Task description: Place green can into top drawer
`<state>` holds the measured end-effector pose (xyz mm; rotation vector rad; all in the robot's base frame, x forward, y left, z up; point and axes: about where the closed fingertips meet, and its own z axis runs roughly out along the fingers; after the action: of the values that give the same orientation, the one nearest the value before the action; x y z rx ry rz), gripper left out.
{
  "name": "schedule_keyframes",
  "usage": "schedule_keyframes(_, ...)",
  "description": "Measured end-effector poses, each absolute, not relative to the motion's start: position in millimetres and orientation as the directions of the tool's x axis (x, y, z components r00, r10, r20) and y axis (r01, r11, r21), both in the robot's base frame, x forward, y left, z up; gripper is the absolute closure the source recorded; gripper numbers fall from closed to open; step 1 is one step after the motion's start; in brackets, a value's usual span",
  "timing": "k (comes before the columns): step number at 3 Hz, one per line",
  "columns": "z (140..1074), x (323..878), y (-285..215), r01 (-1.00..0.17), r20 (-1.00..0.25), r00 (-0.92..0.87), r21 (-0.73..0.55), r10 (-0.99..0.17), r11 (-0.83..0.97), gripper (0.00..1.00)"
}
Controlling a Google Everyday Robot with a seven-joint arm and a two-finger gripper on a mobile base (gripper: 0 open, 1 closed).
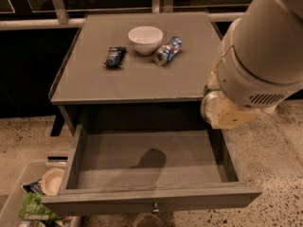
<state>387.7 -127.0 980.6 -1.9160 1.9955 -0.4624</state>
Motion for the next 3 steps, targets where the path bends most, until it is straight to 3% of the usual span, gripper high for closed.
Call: schedule_keyframes(3,816.2,428.0,-173.0,-0.91,-0.12,-0.146,-0.373,-0.982,0.18,1.0)
